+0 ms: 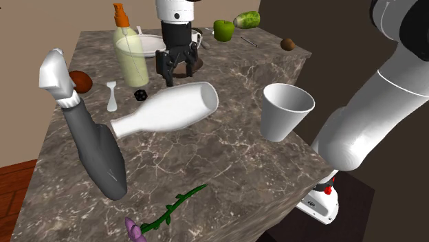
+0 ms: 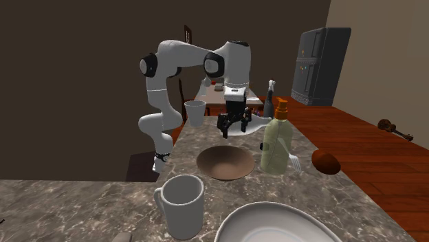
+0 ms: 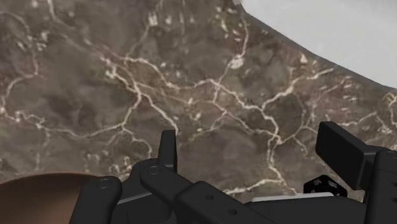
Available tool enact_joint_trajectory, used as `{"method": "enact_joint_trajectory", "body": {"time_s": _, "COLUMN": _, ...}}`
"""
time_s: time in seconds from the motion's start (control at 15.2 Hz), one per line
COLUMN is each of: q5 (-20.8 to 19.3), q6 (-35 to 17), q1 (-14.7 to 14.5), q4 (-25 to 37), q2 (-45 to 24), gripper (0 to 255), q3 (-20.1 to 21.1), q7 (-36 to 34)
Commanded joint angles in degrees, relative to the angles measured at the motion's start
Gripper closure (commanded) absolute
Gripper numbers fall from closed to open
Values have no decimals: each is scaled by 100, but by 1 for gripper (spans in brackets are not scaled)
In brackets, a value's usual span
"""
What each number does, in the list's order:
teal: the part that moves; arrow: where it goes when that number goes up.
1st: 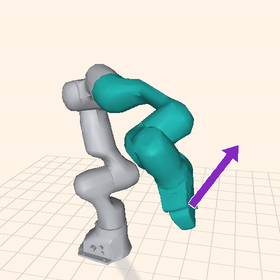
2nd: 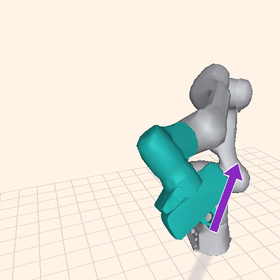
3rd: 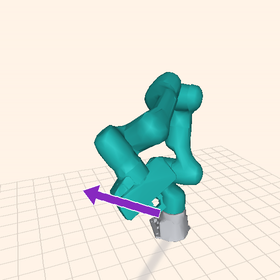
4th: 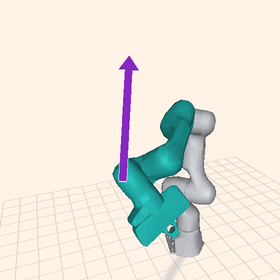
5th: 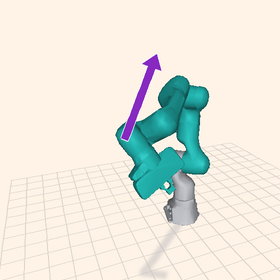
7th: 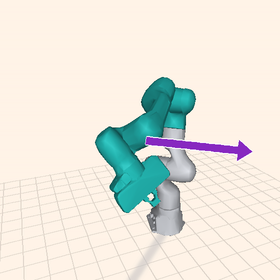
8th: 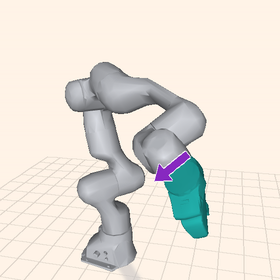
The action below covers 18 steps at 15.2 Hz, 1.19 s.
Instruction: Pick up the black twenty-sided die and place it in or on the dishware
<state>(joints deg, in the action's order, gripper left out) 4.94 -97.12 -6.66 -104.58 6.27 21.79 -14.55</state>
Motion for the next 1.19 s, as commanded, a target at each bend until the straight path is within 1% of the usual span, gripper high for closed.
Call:
{"method": "enact_joint_trajectory", "body": {"time_s": 0.0, "q5": -115, "q6": 23, "q1": -74, "q4": 440, "q2": -435, "gripper": 0, "q3": 127, "q7": -190}}
{"method": "enact_joint_trajectory", "body": {"time_s": 0.2, "q5": -344, "q6": 117, "q1": -251, "q4": 1186, "q2": -1127, "gripper": 0, "q3": 300, "q7": -501}}
{"method": "enact_joint_trajectory", "body": {"time_s": 0.46, "q5": -694, "q6": 348, "q1": -579, "q4": 2282, "q2": -2055, "gripper": 0, "q3": 445, "q7": -862}}
{"method": "enact_joint_trajectory", "body": {"time_s": 0.92, "q5": -659, "q6": -222, "q1": -553, "q4": 1638, "q2": -1975, "gripper": 0, "q3": 431, "q7": -844}}
{"method": "enact_joint_trajectory", "body": {"time_s": 1.12, "q5": -658, "q6": -268, "q1": -551, "q4": 1589, "q2": -1972, "gripper": 0, "q3": 430, "q7": -843}}
